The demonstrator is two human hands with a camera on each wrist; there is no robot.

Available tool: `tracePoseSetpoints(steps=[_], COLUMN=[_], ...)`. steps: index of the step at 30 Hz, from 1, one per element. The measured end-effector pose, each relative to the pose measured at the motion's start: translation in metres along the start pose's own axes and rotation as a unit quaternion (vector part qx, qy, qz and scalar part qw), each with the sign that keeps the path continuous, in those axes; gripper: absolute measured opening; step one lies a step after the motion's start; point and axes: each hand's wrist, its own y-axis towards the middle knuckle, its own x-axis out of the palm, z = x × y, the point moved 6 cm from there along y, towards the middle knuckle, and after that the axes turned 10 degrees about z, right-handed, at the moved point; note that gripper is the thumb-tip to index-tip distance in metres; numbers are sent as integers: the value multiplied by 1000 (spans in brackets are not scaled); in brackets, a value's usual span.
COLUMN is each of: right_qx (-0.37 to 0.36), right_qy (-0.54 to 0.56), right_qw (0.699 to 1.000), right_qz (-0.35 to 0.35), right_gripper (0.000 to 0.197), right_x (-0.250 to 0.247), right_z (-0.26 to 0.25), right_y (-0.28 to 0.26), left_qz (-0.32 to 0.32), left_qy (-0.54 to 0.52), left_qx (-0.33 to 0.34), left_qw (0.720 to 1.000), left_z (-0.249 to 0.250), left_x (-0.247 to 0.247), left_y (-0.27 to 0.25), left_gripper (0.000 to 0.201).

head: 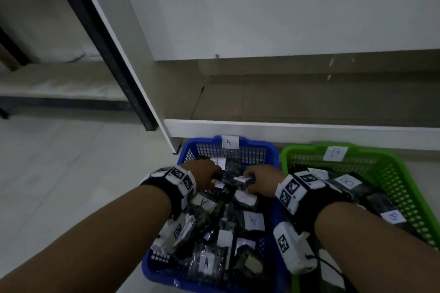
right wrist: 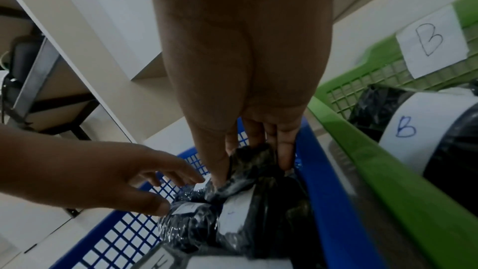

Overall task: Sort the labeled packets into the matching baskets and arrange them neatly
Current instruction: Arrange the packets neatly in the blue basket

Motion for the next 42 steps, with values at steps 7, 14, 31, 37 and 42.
tracePoseSetpoints(steps=[7,14,31,37,42], right_qx=[-6,10,12,61,30], right_qy=[21,-132,-130,-151,-234], right_qw=[999,987,991,971,961], right_qz=[-42,-89,-13,173,143], right_gripper=[29,39,21,17,28], right_x=[4,22,-2,-41,-24], right_z=[-18,-46,-49,18,24], right_y=[-17,-52,-6,-7,-11], left_qz=[-3,55,150,142,111], left_qy=[7,-75,-129,-70,38], left_qx=[59,33,38,42,70], left_qw=[998,995,979,986,991], left_z=[-15,-35,-46,-31,-11], left_x=[28,13,-23,-8,20], left_y=[13,14,-24,-11,-1], left_gripper=[61,57,69,70,70])
